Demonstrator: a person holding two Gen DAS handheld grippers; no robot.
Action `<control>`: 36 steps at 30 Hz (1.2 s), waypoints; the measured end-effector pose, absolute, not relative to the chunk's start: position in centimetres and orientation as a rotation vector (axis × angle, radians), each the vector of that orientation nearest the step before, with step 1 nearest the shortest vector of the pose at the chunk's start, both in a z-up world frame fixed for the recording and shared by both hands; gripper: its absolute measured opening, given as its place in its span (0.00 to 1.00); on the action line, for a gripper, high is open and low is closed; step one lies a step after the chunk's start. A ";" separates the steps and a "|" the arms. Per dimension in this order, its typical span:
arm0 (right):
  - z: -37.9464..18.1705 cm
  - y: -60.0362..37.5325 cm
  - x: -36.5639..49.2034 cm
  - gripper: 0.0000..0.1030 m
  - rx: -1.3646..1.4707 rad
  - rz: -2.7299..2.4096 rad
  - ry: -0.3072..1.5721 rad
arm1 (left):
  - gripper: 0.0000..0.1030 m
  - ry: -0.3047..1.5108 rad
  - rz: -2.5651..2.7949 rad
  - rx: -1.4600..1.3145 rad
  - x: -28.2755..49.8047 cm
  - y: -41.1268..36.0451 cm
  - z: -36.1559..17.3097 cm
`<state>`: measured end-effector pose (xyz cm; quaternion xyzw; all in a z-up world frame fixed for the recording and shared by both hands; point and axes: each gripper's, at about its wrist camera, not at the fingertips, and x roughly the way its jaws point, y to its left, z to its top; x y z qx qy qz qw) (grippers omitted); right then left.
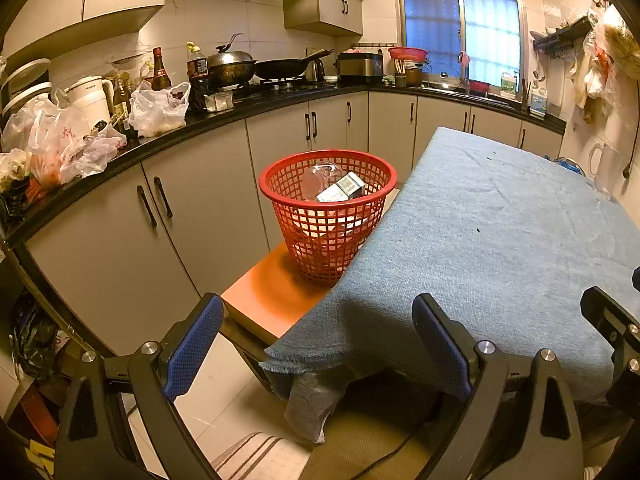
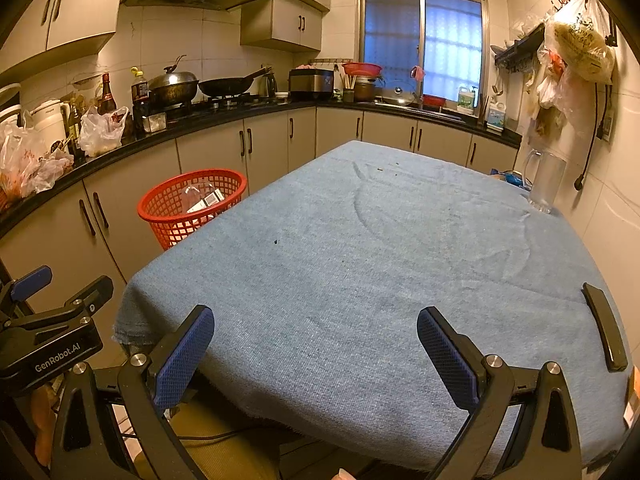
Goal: Collect trash
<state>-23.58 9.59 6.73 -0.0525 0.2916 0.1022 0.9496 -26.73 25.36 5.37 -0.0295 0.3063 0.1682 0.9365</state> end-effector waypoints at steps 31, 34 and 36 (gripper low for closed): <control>6.0 9.4 -23.2 1.00 -0.108 0.211 0.608 | 0.92 0.627 0.337 -0.060 -26.6 25.4 5.3; 5.8 9.3 -23.1 1.00 -0.107 0.211 0.610 | 0.92 0.628 0.336 -0.060 -26.6 25.4 5.3; 5.7 9.3 -23.1 1.00 -0.107 0.210 0.609 | 0.92 0.628 0.336 -0.060 -26.6 25.4 5.3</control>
